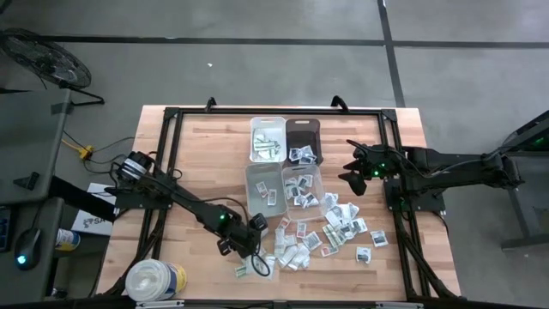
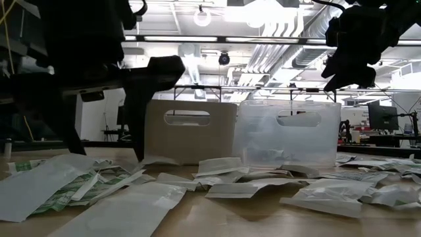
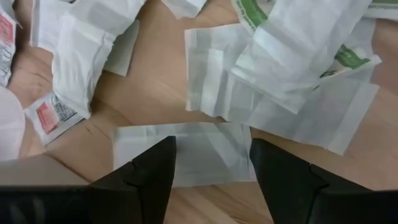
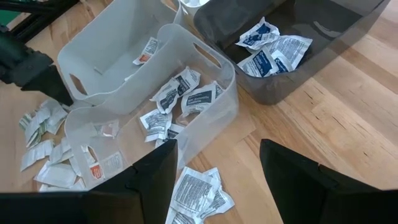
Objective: Pick & Place First Aid Supplies
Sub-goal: Put the green bandage pack into the white bin
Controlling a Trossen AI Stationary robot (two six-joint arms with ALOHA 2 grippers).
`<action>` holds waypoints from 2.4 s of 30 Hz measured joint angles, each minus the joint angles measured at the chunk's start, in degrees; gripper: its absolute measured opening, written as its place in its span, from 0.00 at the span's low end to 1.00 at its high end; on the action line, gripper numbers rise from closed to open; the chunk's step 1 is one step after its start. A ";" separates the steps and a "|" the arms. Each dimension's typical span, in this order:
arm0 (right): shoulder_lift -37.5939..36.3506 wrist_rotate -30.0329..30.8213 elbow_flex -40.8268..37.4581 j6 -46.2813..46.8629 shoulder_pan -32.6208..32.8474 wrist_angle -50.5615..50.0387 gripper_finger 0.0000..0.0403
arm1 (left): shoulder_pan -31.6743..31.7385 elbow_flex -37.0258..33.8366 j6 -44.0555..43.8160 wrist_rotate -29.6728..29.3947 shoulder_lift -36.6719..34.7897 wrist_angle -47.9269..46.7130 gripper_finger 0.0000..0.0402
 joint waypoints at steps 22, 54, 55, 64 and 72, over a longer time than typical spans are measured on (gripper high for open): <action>0.00 -0.43 0.00 1.03 -0.02 0.08 0.55 | 0.00 -0.03 -5.12 1.45 1.32 -2.05 0.17; 0.00 -2.55 0.02 1.09 -0.02 0.08 0.55 | 0.02 4.72 -10.48 -0.35 -0.25 -6.36 0.00; 0.00 -2.56 0.02 1.09 0.00 0.08 0.55 | 0.00 5.10 -10.44 -0.35 -0.25 -7.22 0.00; 0.00 -2.58 0.02 1.05 0.00 0.08 0.55 | -0.39 9.47 -8.87 -1.00 -0.29 -9.79 0.00; 0.00 -2.58 0.02 1.03 -0.01 0.08 0.55 | -0.37 15.34 -8.59 -1.73 -0.34 -9.88 0.00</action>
